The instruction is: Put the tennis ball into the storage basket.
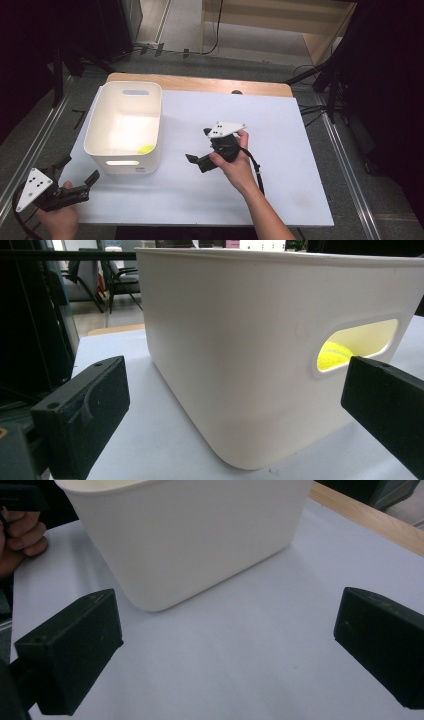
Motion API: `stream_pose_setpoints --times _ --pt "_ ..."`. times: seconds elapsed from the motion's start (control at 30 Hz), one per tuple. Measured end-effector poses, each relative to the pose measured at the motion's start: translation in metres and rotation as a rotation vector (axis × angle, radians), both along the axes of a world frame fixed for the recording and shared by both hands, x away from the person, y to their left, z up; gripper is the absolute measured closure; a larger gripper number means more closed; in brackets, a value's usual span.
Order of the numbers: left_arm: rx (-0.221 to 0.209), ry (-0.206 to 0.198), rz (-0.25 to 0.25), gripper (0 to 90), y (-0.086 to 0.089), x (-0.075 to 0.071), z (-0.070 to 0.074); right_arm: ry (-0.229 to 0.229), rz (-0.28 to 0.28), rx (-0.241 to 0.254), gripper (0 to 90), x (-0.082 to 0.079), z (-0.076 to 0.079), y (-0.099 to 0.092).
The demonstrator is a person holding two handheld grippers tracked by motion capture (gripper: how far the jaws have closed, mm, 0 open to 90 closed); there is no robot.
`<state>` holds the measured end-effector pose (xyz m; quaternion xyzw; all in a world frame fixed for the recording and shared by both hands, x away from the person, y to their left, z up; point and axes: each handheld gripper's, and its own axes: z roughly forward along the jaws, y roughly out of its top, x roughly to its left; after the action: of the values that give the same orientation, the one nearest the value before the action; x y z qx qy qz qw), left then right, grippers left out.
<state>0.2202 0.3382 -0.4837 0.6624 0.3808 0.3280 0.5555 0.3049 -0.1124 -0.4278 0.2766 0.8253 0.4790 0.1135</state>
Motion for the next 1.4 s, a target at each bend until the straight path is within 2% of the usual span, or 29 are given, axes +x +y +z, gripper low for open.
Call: stream_pose_setpoints --times 0.37,0.63,1.03,1.4 --pt "0.003 0.002 0.0 0.0 0.0 0.0 0.0 0.014 -0.061 0.003 0.0 -0.013 -0.019 -0.032" --pt "0.0 -0.001 0.0 0.0 0.0 0.0 0.0 0.008 -0.103 0.003 0.0 -0.021 -0.025 -0.054" --pt "0.01 0.004 0.005 0.0 -0.002 0.0 0.0 0.008 -0.178 0.018 0.0 -0.039 -0.038 -0.097" --pt "0.013 0.004 0.005 0.0 -0.002 0.0 0.0 0.006 -0.244 0.05 0.0 -0.054 -0.052 -0.129"
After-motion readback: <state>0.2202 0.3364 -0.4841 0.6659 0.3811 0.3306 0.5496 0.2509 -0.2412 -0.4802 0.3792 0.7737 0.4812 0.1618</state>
